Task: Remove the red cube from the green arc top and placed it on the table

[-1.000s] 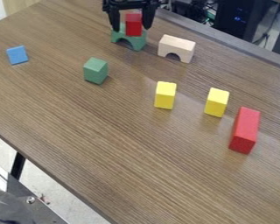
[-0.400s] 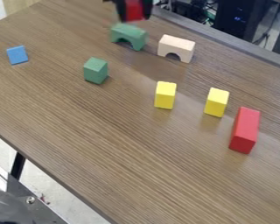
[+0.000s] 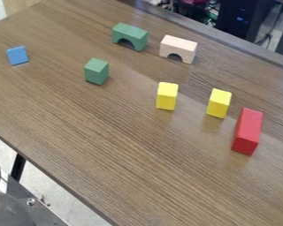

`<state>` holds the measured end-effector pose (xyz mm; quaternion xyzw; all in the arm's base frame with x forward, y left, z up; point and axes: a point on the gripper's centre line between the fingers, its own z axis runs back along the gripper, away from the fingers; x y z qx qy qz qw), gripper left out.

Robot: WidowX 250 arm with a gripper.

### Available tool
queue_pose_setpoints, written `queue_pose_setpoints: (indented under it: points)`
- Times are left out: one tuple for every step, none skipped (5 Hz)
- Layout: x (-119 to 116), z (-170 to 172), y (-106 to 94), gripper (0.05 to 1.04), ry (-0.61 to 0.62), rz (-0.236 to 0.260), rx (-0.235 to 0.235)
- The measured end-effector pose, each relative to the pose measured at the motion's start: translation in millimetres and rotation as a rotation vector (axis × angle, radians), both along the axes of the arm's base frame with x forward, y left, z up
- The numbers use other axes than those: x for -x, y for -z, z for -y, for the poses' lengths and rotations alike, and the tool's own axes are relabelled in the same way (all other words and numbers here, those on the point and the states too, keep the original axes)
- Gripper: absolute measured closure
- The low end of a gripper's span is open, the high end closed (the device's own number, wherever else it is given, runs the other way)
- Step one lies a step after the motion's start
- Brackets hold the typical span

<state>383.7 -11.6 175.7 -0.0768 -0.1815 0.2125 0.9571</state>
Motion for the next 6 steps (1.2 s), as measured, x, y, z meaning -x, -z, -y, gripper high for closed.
queue_pose_setpoints:
  points:
    - [13.5,46.2,10.2,0.495,0.152,-0.031,0.006]
    - [26.0,93.0,17.9,0.495,0.262,-0.035,-0.014]
    - [40.1,124.8,35.2,0.495,0.342,-0.07,-0.035]
    - [52.2,131.8,47.8,0.495,0.356,-0.11,-0.053]
    - [69.4,121.5,70.8,0.495,0.318,-0.188,-0.088]
    - [82.2,108.9,89.0,0.495,0.284,-0.243,-0.105]
